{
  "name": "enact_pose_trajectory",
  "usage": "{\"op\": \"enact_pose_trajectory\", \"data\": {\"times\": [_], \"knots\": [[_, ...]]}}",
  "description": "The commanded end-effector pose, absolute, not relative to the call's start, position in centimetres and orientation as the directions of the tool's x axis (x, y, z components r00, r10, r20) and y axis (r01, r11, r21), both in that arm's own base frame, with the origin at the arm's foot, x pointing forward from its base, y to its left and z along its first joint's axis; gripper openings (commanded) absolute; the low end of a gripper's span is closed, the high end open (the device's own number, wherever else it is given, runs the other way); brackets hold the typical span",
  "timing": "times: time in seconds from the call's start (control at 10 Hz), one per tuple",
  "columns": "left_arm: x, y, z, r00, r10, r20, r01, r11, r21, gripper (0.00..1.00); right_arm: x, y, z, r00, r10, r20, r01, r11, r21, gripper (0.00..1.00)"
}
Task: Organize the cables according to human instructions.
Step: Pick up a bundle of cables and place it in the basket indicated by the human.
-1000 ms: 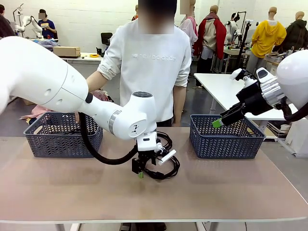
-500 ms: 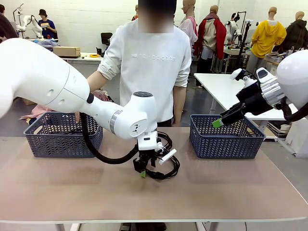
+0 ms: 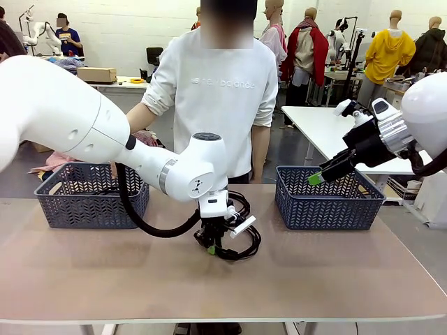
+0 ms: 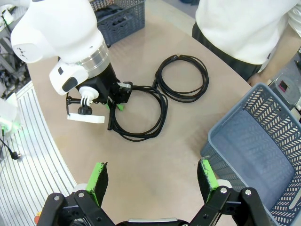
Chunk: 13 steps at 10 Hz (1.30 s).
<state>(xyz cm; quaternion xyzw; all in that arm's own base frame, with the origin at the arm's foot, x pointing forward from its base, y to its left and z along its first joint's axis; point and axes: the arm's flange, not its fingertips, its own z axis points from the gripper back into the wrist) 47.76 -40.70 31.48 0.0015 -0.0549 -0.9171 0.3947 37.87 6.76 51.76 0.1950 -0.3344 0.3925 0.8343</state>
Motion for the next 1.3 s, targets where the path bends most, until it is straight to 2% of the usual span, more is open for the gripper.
{"op": "enact_pose_trajectory", "data": {"times": [0.0,0.1,0.4,0.6,0.9,1.2], "knots": [[47.9,-40.4,32.0,-0.713,-0.700,0.032,0.700,-0.708,0.094,0.13,38.1,6.7,51.7,0.453,0.517,0.726,-0.797,0.600,0.070,1.00],[47.8,-40.3,32.3,-0.719,-0.694,0.035,0.694,-0.714,0.091,0.02,38.1,6.7,51.7,0.453,0.517,0.726,-0.797,0.600,0.070,1.00],[46.6,-40.0,34.0,-0.757,-0.650,0.063,0.653,-0.754,0.073,0.00,38.1,6.7,51.7,0.453,0.517,0.726,-0.797,0.600,0.070,1.00],[45.1,-39.3,37.0,-0.771,-0.635,0.042,0.636,-0.768,0.075,0.00,38.1,6.7,51.7,0.453,0.517,0.726,-0.797,0.600,0.070,1.00],[44.8,-36.0,43.8,-0.675,-0.735,-0.067,0.728,-0.678,0.103,0.00,38.1,6.7,51.7,0.453,0.517,0.726,-0.797,0.600,0.070,1.00],[47.0,-29.1,48.8,-0.489,-0.867,-0.096,0.855,-0.498,0.145,0.00,38.1,6.7,51.7,0.453,0.517,0.726,-0.797,0.600,0.070,1.00]]}}
